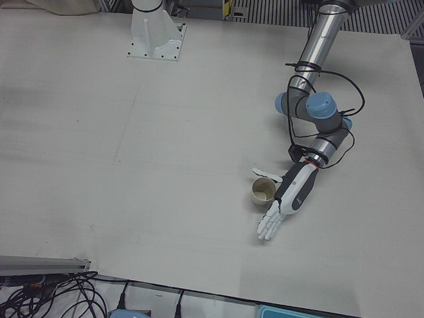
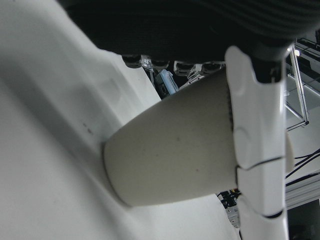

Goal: Pour water
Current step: 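Close the left hand's fingers around the beige cup, then move the right hand to the side of the white paper cup, then close the right hand's fingers around the white cup, then lift both cups off the table with both hands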

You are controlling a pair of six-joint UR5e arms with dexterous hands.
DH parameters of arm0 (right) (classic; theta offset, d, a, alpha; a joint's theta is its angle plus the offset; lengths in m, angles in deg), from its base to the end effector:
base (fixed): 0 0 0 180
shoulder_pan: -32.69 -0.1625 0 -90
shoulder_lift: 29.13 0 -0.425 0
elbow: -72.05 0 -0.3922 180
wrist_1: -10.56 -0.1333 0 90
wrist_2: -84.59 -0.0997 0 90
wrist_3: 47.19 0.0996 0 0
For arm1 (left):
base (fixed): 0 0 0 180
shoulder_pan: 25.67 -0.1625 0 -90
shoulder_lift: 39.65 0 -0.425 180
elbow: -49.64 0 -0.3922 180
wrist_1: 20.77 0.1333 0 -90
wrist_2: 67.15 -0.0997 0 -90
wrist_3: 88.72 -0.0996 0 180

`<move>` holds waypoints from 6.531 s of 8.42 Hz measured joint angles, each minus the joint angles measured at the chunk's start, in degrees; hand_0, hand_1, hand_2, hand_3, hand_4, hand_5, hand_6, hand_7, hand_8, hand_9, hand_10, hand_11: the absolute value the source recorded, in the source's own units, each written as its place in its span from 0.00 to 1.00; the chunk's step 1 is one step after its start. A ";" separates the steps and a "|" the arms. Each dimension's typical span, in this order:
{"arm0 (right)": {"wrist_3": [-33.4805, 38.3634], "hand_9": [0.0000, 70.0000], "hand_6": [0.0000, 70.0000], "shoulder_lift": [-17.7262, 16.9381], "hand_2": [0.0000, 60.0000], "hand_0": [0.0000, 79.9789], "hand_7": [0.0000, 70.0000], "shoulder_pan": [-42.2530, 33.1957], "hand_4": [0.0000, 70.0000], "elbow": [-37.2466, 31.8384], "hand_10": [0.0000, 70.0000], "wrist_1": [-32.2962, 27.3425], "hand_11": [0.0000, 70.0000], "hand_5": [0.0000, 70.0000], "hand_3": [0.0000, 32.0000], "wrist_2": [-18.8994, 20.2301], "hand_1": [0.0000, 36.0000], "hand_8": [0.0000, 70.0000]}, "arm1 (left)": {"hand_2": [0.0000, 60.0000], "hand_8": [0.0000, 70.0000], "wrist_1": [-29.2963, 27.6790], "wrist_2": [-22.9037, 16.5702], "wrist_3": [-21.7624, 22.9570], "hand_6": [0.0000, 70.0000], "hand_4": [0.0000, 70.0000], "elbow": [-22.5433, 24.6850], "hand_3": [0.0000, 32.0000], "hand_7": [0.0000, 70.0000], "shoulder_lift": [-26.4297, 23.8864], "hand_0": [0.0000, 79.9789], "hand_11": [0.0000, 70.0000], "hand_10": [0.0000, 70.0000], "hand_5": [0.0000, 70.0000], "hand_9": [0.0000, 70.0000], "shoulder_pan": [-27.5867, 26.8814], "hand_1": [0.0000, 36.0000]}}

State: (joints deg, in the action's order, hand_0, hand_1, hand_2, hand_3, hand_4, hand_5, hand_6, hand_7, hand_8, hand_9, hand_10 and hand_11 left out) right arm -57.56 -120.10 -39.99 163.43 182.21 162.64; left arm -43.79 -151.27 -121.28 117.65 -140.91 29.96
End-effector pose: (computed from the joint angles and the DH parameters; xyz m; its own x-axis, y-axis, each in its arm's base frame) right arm -0.0009 -0.5198 0.6683 -0.9868 0.0682 0.1469 -0.1345 0.1603 -0.9779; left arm 0.2126 -0.5650 0.7287 -0.8043 -0.3091 -0.5075 0.3710 0.4058 -0.8352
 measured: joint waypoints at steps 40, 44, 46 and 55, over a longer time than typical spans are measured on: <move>-11.78 0.00 0.00 3.43 0.05 0.75 0.08 12.25 0.00 -25.68 0.06 -24.32 0.13 0.12 0.11 -0.17 0.71 0.00 | 1.00 0.08 10.68 3.43 20.42 0.18 0.96 7.82 0.00 0.29 1.73 1.00 0.27 0.15 1.00 0.09 2.28 1.00; -13.51 0.00 0.01 4.39 0.05 0.75 0.09 17.01 0.00 -25.24 0.07 -24.04 0.14 0.12 0.09 -4.45 0.71 0.00 | 1.00 0.08 10.48 3.43 20.43 0.18 0.95 7.65 0.00 0.29 1.88 1.00 0.27 0.15 1.00 0.09 2.34 1.00; -13.45 0.01 0.05 5.09 0.14 0.83 0.16 18.26 0.08 -24.96 0.07 -23.81 0.15 0.14 0.04 -5.67 0.83 0.00 | 1.00 0.09 10.36 3.43 20.43 0.17 0.94 7.60 0.00 0.28 2.05 1.00 0.27 0.15 1.00 0.09 2.37 1.00; -12.89 0.53 0.40 5.19 0.62 1.00 0.54 18.20 0.00 -23.88 0.52 -23.38 0.80 0.36 0.86 -5.89 1.00 0.44 | 1.00 0.09 9.67 3.52 20.43 0.17 0.91 7.58 0.00 0.28 2.61 1.00 0.27 0.15 1.00 0.09 2.36 1.00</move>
State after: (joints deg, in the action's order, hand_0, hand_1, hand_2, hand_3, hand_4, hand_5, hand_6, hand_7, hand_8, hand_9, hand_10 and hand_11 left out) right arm -70.44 -114.91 -21.78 139.55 158.83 156.75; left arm -34.12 -147.75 -100.85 125.23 -138.30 32.31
